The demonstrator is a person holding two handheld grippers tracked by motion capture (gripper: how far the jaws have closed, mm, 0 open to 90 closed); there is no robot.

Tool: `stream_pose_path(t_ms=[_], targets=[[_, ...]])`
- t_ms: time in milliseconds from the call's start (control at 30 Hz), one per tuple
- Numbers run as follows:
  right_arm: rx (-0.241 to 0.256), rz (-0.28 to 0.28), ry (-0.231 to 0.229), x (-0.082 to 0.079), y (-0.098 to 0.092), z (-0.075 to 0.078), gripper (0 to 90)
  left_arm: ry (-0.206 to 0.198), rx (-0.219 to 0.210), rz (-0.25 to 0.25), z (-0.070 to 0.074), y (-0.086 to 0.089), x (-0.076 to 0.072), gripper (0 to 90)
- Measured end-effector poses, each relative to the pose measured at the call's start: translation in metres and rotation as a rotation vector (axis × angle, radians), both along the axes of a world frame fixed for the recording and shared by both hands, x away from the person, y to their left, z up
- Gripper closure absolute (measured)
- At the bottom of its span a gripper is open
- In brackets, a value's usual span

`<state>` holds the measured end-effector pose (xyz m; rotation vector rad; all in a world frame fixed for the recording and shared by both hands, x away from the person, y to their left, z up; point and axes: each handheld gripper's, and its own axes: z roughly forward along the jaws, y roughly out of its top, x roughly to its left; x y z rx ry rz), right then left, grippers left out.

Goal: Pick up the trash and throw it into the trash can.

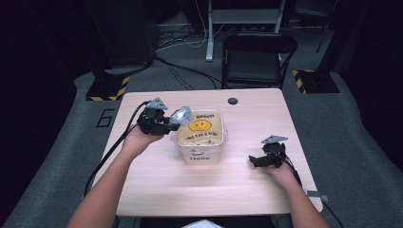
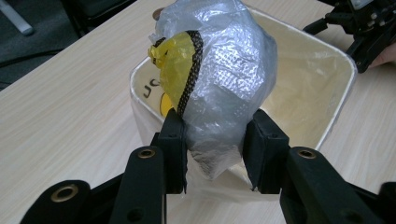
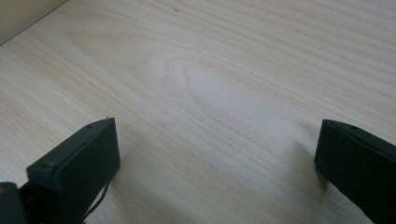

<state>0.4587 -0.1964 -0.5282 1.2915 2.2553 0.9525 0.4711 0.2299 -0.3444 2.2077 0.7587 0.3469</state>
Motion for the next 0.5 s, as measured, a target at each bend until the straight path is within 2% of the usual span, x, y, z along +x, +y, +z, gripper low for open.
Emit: stream_pose_path(t_ms=[267, 500], targets=[[-0.001, 0.000, 0.000, 0.000, 0.000, 0.000, 0.0, 0.006, 0.007, -0.010, -0.005, -0.016, 0.006, 62.9], [-0.001, 0.001, 0.001, 0.000, 0.000, 0.000, 0.0, 0.013, 0.002, -0.011, -0.012, -0.022, 0.009, 62.9]])
